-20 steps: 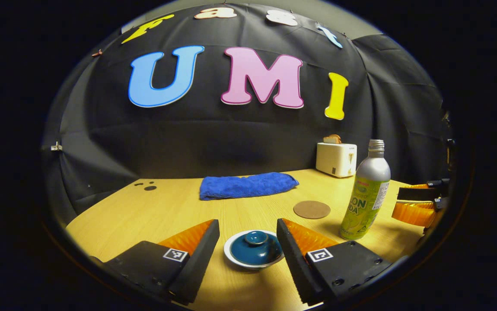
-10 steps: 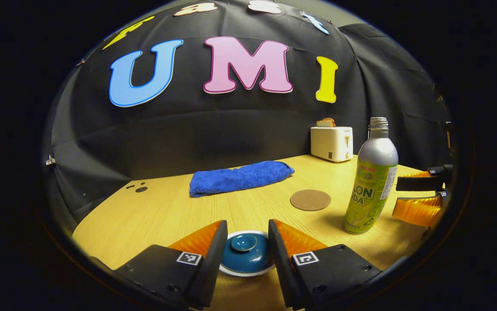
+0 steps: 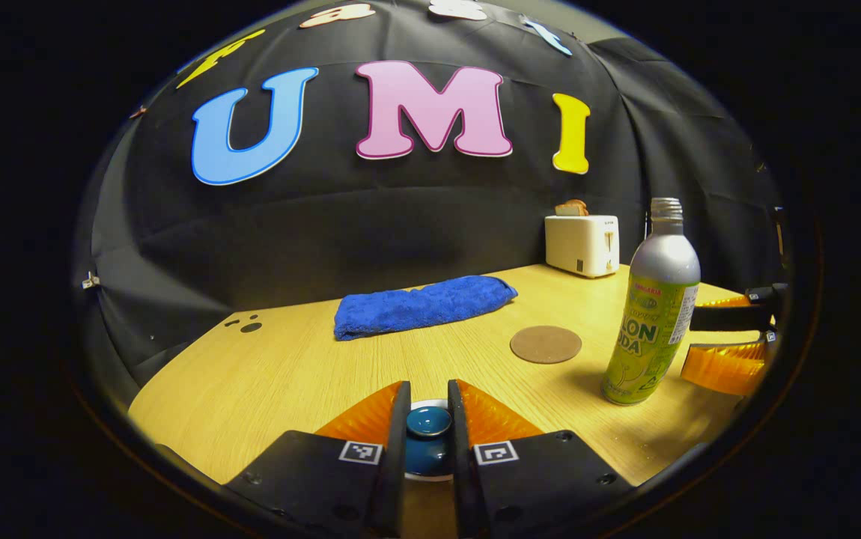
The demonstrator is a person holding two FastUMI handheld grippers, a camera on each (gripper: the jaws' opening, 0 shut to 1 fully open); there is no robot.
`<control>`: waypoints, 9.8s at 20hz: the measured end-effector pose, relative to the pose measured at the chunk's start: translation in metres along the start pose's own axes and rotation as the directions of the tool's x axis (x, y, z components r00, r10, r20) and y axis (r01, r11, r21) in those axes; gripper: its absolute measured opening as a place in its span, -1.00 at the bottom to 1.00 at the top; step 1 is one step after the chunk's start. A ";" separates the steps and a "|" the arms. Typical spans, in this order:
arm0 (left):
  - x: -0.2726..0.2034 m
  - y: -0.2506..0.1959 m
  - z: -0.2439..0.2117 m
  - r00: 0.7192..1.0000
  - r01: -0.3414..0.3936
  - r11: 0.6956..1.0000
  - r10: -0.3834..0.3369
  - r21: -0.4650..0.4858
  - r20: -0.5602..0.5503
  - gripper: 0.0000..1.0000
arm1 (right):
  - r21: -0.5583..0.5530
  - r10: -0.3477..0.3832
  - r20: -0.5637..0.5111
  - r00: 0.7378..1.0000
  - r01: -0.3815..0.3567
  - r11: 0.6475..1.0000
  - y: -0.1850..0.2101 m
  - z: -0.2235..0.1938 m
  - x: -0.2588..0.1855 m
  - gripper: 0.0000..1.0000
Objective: Open the teacup lid with one hand, grasp the water bottle and pour water into the teacup with the other hand; after pouring, place the water bottle on the coaster and then close the teacup lid.
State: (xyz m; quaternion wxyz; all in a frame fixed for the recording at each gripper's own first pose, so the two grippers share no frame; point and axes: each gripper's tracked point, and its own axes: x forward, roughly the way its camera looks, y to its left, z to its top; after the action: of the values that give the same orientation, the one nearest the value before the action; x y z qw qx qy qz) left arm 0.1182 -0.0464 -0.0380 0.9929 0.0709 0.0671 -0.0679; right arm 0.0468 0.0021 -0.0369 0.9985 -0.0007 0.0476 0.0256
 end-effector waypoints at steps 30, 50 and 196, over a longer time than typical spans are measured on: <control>-0.083 0.056 0.023 0.988 -0.066 0.997 0.070 -0.030 0.136 -0.44 | -0.040 -0.140 0.035 0.990 0.141 0.989 -0.009 0.029 0.083 0.60; -0.117 0.127 0.007 0.972 -0.152 0.984 0.166 -0.094 0.164 -0.50 | -0.908 -0.062 0.088 0.994 0.105 0.405 0.055 0.040 0.124 0.58; -0.131 0.093 0.007 0.984 -0.088 0.983 0.111 -0.158 0.140 -0.43 | -0.716 -0.105 0.043 0.993 0.104 0.690 0.000 0.064 0.112 0.58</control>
State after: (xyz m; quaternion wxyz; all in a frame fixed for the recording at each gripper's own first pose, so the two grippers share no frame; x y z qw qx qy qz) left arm 0.0042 0.0606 -0.0003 0.9998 -0.0068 -0.0053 -0.0179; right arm 0.1644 0.0077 0.0161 0.9191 -0.3923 0.0346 -0.0149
